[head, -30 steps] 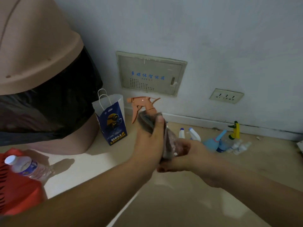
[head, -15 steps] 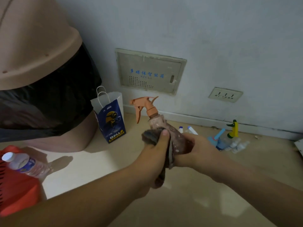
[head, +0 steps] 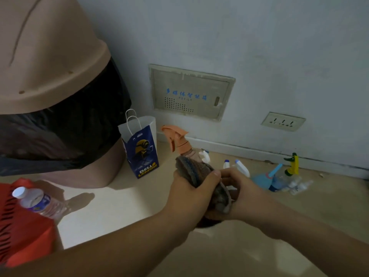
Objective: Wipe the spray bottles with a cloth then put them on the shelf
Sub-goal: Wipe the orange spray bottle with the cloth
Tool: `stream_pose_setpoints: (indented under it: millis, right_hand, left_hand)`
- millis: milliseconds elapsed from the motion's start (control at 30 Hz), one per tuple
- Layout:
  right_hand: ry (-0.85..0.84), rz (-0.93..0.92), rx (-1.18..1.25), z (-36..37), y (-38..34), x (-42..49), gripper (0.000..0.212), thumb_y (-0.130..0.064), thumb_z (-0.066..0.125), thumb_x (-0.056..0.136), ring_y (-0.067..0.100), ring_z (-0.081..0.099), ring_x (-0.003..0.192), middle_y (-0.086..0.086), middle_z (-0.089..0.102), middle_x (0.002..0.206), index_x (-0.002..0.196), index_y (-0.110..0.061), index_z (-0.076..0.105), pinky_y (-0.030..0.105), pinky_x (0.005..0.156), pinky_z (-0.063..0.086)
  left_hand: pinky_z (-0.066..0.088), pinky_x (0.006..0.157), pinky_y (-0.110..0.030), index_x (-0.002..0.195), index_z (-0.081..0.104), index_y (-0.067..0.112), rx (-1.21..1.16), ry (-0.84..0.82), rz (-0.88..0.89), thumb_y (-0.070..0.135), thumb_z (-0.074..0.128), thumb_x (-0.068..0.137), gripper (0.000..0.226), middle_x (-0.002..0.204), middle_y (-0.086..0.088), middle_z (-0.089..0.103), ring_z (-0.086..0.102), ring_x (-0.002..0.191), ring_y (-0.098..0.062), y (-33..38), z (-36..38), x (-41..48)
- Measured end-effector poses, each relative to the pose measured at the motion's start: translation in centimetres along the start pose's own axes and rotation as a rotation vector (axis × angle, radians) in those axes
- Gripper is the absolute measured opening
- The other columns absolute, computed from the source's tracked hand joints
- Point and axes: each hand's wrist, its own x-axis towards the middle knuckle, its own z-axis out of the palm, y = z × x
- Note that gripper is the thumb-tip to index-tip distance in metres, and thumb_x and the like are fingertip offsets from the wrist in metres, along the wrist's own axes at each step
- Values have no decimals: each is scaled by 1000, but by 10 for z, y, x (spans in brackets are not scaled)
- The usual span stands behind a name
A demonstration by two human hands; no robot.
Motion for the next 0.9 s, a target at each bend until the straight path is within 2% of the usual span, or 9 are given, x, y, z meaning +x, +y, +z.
stream_pose_setpoints:
  millis: [100,200,267,333,400,533,667,733,900]
  right_hand:
    - [-123,97,163,-9,0,4,78,3,93,69,18,74,110,-2,72,125,132,-28,62,44,94,62]
    - [-189,126,209,-8,-3,1,76,7,90,71,24,74,112,3,77,120,134,-23,59,44,98,60]
    - [-225,147,239,-13,-5,-1,75,9,87,71,24,74,113,5,77,119,134,-22,59,42,100,59]
    - [-274,167,298,-21,-6,-2,73,10,85,72,25,74,112,7,78,117,133,-19,60,38,98,58]
    - [-309,200,386,-26,-5,-4,72,11,81,73,27,73,114,11,77,119,135,-17,58,37,97,57]
    - [-328,220,442,-22,-1,-5,70,11,75,67,28,73,113,13,77,116,131,-13,61,32,94,59]
    - [-362,202,493,-19,-6,-2,68,11,70,68,29,73,111,13,76,115,131,-11,62,31,92,60]
    - [-388,189,507,-18,-8,-2,70,12,69,67,31,72,112,16,74,117,133,-10,60,32,93,60]
    - [-454,192,533,-16,-8,-2,76,12,69,62,30,72,108,17,73,114,135,-7,58,34,92,58]
  left_hand:
    - [60,57,-24,121,58,28,86,-51,78,44,67,95,32,101,1,77,76,81,-10,2,1,-2]
    - [64,80,-37,110,63,30,268,-2,130,51,52,101,26,98,3,76,74,87,-10,4,-5,-1]
    - [62,72,-31,102,63,27,292,33,91,45,46,105,25,93,1,72,71,84,-12,12,-13,0]
    - [58,64,-29,102,60,24,150,51,-25,48,45,104,29,95,-4,71,71,85,-18,24,-23,1]
    - [56,73,-38,109,57,19,-68,148,-88,54,48,102,37,100,-10,70,69,89,-27,38,-34,5]
    - [46,85,-36,114,54,26,-163,211,145,51,45,104,28,99,2,66,61,87,-14,58,-44,9]
    - [55,88,-39,99,58,46,-7,178,345,45,47,105,13,102,15,66,64,101,-12,62,-41,18]
    - [53,97,-51,110,59,51,73,104,372,47,48,104,13,107,11,65,62,107,-18,61,-43,23]
    - [52,102,-51,120,62,41,156,-14,455,48,47,104,23,105,1,67,65,102,-21,57,-41,26]
